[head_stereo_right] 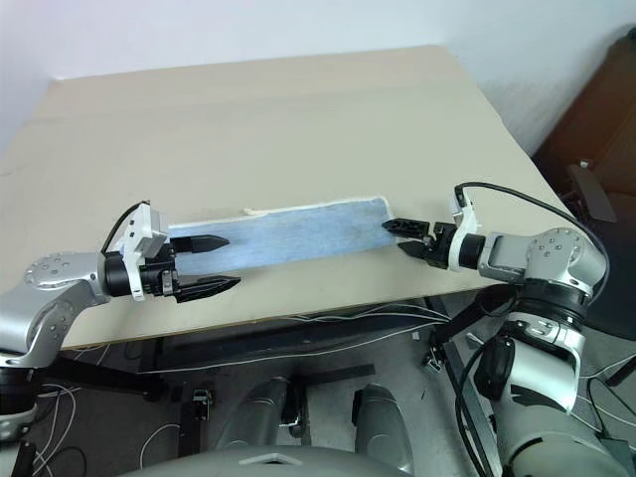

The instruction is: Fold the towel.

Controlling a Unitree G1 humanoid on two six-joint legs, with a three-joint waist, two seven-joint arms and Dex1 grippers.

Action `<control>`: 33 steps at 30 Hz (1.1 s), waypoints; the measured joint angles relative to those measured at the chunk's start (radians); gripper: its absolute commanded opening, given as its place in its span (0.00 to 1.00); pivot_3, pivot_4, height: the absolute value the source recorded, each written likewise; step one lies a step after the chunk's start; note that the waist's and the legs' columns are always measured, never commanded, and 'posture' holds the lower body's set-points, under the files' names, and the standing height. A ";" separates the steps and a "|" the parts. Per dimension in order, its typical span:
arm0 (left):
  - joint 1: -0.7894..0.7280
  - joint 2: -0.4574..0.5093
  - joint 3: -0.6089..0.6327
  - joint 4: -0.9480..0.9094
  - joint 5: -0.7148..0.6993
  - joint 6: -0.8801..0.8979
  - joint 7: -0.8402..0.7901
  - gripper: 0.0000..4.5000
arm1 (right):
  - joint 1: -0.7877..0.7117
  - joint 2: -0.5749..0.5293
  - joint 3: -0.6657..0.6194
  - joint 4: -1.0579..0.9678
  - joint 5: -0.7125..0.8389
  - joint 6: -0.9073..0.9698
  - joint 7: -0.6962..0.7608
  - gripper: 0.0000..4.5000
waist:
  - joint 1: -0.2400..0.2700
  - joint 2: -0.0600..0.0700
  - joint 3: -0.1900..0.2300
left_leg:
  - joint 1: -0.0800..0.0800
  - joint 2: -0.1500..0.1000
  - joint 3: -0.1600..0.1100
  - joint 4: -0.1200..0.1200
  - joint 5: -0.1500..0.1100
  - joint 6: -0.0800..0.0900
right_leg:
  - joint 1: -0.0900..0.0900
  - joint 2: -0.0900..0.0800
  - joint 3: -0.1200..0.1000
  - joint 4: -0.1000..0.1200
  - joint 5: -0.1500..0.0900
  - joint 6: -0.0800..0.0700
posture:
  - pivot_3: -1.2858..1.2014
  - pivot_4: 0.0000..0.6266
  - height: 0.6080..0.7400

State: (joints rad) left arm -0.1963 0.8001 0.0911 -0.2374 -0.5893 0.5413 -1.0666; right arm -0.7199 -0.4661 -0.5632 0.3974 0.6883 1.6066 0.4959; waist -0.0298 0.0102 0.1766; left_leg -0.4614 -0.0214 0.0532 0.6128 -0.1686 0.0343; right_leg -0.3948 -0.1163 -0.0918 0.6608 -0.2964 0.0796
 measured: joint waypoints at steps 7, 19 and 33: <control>0.007 -0.007 0.000 0.001 0.001 -0.005 0.006 1.00 | -0.025 0.024 0.018 0.038 -0.011 -0.008 -0.023 0.65 | 0.003 0.000 0.000 | -0.001 0.000 0.000 -0.001 0.000 0.000 | -0.001 0.000 0.000 -0.001 0.000 0.000 | 0.52 0.24 0.96; 0.028 -0.007 0.002 0.024 0.014 -0.024 0.007 1.00 | -0.036 0.010 0.038 0.083 -0.012 -0.054 -0.012 0.01 | 0.017 0.001 0.000 | -0.005 0.000 0.001 -0.002 -0.002 0.004 | 0.000 0.001 0.000 -0.011 0.002 0.003 | 0.52 0.24 0.96; 0.029 -0.007 0.004 0.042 0.030 -0.030 0.009 1.00 | -0.007 -0.240 0.165 0.173 -0.019 -0.184 0.182 0.01 | 0.019 0.001 0.001 | -0.006 0.000 0.002 -0.002 -0.003 0.005 | 0.001 0.001 0.000 -0.013 0.002 0.003 | 0.52 0.24 0.96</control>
State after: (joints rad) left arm -0.1670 0.7931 0.0956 -0.1958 -0.5591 0.5116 -1.0574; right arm -0.7267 -0.7058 -0.3984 0.5704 0.6692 1.4224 0.6777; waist -0.0108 0.0108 0.1781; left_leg -0.4670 -0.0216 0.0547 0.6113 -0.1711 0.0391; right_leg -0.3936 -0.1155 -0.0922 0.6481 -0.2945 0.0827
